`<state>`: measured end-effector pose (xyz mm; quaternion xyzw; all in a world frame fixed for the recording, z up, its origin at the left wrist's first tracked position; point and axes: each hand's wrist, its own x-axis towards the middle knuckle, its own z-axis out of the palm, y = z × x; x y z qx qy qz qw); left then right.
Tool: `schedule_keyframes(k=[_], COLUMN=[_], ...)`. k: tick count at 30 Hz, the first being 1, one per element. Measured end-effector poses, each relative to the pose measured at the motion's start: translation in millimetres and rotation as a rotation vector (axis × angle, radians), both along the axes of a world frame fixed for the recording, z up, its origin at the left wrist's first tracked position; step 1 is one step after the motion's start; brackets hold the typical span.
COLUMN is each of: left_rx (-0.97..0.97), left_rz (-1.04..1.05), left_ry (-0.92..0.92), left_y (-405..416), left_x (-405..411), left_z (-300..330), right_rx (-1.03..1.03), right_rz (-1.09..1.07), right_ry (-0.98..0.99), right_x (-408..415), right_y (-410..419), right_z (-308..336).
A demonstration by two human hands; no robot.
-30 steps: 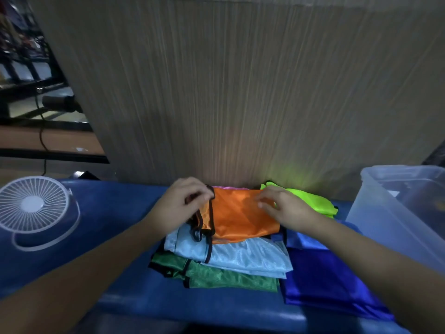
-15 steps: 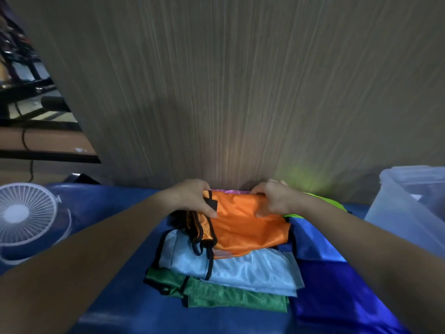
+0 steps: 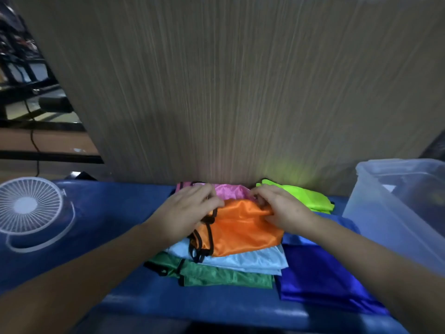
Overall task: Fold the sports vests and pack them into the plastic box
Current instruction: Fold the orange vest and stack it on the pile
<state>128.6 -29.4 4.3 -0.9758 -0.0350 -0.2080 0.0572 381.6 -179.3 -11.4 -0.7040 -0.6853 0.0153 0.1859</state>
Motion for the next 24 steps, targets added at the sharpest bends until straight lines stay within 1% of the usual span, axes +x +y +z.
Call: schedule_keyframes(k=[2, 3, 5, 7, 9, 11, 13, 15, 16, 18, 20, 22, 24], left_rx=[0.079, 0.113, 0.146, 0.146, 0.085, -0.06, -0.161, -0.27, -0.382, -0.696, -0.964, -1.065, -1.13], left_rz=[-0.078, -0.112, -0.159, -0.192, -0.197, -0.166, -0.089, 0.037, 0.109, 0.25, 0.326, 0.33, 0.323], left_ry=[-0.013, -0.012, 0.013, 0.064, 0.125, 0.134, 0.092, 0.066, 0.065, 0.087, 0.098, 0.059, -0.028], left_y=[-12, -16, -22, -26, -29, -33, -34, -32, -27, -14, 2, 12, 15], left_x=[-7, -10, -16, -23, -29, -36, -39, -34, -29, -21, -14, -10, -6], left_z=[-1, -1, -3, -6, -8, -10, -11, -9, -7, 0, 4, 4, 3], right_rx=[-0.001, 0.018, 0.052, 0.02, -0.026, -0.045, -0.055, -0.053, -0.029, 0.04, 0.064, 0.017, -0.014], right_rz=[0.025, 0.039, 0.084, 0.118, 0.133, 0.103, 0.023, -0.063, -0.098, -0.16, -0.198, -0.222, -0.238], right_ry=[-0.126, -0.158, -0.172, -0.163, -0.143, -0.119, -0.062, 0.114, 0.239, 0.473, 0.617, 0.717, 0.753], right_x=[-1, -2, -6, -9, -10, -11, -12, -15, -16, -18, -18, -17, -15], right_y=[-14, -21, -34, -43, -48, -51, -50, -45, -41, -31, -23, -17, -13], right_z=[-8, -10, -11, -12, -16, -19, -19, -12, -8, 3, 14, 21, 24])
